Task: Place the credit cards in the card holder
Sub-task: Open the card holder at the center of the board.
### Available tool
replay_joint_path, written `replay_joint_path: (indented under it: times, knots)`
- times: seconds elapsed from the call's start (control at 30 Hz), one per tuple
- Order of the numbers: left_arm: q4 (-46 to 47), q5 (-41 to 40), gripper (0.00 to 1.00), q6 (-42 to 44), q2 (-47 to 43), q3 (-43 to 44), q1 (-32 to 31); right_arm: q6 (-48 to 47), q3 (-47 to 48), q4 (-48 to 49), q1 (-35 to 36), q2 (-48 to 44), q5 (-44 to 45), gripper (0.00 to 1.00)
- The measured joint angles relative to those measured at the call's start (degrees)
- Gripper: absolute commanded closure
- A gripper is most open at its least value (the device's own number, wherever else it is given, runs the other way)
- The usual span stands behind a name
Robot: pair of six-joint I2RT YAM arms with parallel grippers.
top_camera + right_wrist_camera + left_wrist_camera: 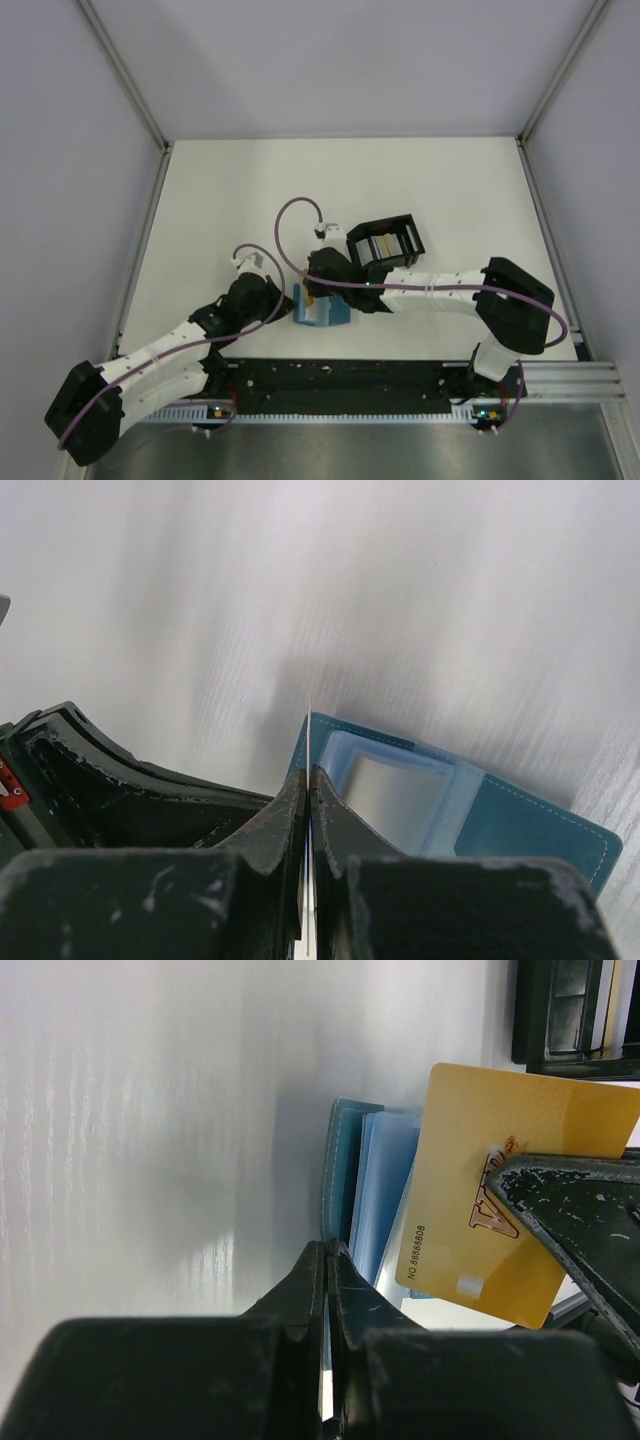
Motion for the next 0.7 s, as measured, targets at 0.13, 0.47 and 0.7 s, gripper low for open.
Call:
replay_joint_path:
  times: [0.13,0.47,0.7]
  knots:
    - [0.0,0.1,1.00,-0.2,0.0,0.0,0.0,0.1,0.0,0.2,0.1,0.2,0.5,1.00]
    - [0.0,0.2,1.00,-0.4,-0.7,0.0,-0.1,0.6,0.7,0.2,0.5,2.4,1.5,1.00]
    - [0.0,0.1,1.00,-0.4,-0.8,0.0,-0.1,0.0,1.9,-3.7,2.2,2.6,6.1,1.00]
